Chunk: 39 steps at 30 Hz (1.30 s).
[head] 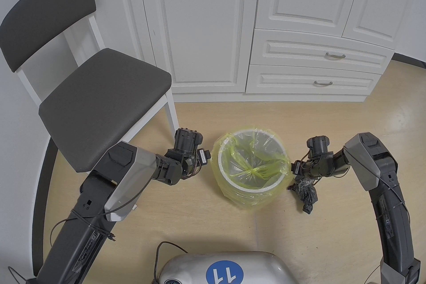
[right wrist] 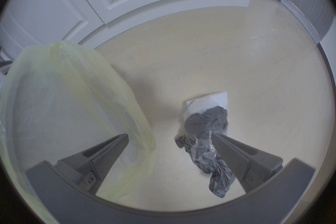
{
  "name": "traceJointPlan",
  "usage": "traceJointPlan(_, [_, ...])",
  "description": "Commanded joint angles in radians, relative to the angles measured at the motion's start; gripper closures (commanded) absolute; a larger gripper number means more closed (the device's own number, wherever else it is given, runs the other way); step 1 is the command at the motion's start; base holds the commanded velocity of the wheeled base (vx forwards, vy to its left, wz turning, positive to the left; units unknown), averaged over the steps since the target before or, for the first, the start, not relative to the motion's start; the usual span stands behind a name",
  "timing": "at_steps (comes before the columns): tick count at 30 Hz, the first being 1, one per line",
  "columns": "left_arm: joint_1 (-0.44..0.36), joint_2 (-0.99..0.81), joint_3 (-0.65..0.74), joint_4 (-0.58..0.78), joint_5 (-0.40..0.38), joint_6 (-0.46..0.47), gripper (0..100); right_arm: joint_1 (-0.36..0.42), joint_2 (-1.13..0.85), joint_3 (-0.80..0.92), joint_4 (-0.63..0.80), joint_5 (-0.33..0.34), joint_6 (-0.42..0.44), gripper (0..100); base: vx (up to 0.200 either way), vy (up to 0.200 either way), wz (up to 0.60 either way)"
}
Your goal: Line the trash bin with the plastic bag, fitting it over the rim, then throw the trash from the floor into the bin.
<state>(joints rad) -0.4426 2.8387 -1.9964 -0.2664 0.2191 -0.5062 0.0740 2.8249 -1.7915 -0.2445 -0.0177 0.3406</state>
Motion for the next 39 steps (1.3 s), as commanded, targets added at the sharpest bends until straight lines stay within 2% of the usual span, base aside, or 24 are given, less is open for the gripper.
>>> traceJointPlan(1, [0.03,-0.028,0.019,-0.007,0.002,0.0,0,0.01,0.054,-0.074,0.002,0.008,-0.026,0,0.0,0.0,0.0])
traceJointPlan(2, [0.038,-0.028,0.018,-0.008,0.0,-0.005,0,0.01,0.054,-0.074,0.002,0.008,-0.026,0,0.0,0.0,0.0])
traceJointPlan(4, [0.044,-0.028,0.021,-0.008,0.0,-0.005,0,0.015,0.131,-0.209,0.001,0.002,-0.058,0,0.0,0.0,0.0])
traceJointPlan(10, [0.051,-0.027,0.021,-0.008,0.002,-0.012,0,0.023,0.163,-0.209,0.019,0.024,-0.141,0,0.0,0.0,0.0])
traceJointPlan(17, [0.051,-0.028,0.025,-0.04,0.002,-0.012,0,0.021,0.165,-0.209,0.017,0.051,-0.138,0,0.0,0.0,0.0])
traceJointPlan(20, [0.048,-0.051,0.068,-0.051,-0.001,-0.005,0,0.018,0.163,-0.209,0.007,0.038,-0.12,0,0.0,0.0,0.0])
traceJointPlan(22, [0.039,-0.097,0.148,-0.053,-0.006,0.005,0,0.0,0.146,-0.209,-0.022,0.022,-0.048,0,0.0,0.0,0.0])
traceJointPlan(25, [0.028,-0.188,0.268,-0.054,-0.011,0.02,0,-0.026,0.07,-0.209,-0.021,0.021,0.133,0,0.0,0.0,0.0])
traceJointPlan(28, [0.025,-0.295,0.426,-0.1,-0.041,0.077,0,-0.051,-0.012,-0.106,-0.029,0.038,0.198,0,0.0,0.0,0.0])
traceJointPlan(34, [0.022,-0.432,0.781,-0.378,-0.057,0.163,0,-0.059,-0.117,0.076,-0.085,0.094,0.248,0,0.0,0.0,0.0])
traceJointPlan(35, [0.016,-0.455,0.886,-0.482,-0.06,0.189,0,-0.062,-0.128,0.121,-0.151,0.097,0.281,0,0.0,0.0,0.0])
traceJointPlan(38, [0.005,-0.475,1.012,-0.637,-0.061,0.199,0,-0.068,-0.137,0.185,-0.269,0.094,0.328,0,0.0,0.0,0.0])
traceJointPlan(39, [-0.005,-0.479,1.082,-0.741,-0.069,0.199,0,-0.069,-0.14,0.234,-0.349,0.09,0.356,0,0.0,0.0,0.0])
